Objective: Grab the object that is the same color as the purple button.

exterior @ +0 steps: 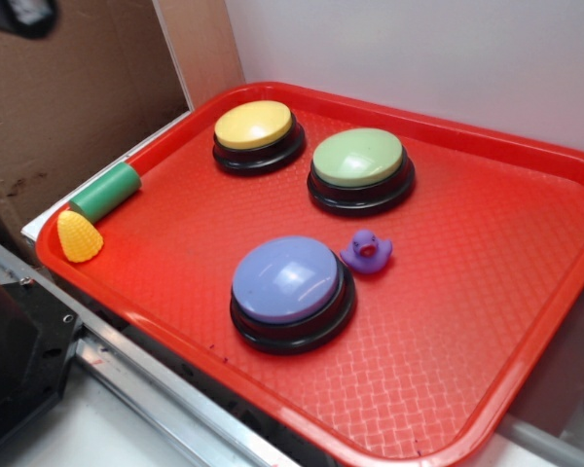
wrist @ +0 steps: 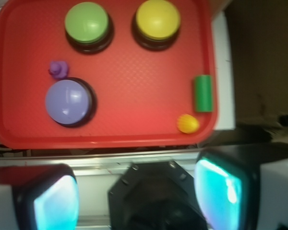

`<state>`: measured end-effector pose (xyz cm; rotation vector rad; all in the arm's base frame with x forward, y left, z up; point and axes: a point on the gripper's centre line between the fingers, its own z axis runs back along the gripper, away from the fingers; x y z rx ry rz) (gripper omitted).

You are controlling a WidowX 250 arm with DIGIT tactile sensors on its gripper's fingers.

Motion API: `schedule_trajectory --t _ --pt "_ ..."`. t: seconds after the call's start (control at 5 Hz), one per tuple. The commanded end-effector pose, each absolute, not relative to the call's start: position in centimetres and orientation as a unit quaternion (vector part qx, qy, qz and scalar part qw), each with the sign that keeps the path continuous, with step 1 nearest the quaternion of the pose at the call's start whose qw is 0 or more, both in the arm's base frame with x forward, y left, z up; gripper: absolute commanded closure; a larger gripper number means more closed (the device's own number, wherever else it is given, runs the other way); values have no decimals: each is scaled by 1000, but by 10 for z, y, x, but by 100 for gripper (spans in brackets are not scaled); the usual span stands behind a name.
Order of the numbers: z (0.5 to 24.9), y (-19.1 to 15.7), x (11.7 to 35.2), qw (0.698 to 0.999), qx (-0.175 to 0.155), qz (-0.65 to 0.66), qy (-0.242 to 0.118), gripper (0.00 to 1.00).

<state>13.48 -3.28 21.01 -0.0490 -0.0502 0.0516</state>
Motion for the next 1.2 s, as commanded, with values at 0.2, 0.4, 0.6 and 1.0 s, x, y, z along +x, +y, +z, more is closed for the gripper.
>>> schedule_trajectory --t 0.2,0.4,0.6,1.0 --pt "136 -104 219 995 -79 26 -61 0" --pt "109 -130 245 992 -83 32 -89 0" --pt "86 -147 257 994 -61 15 -84 0" --pt "49 -156 262 998 -24 0 -65 0"
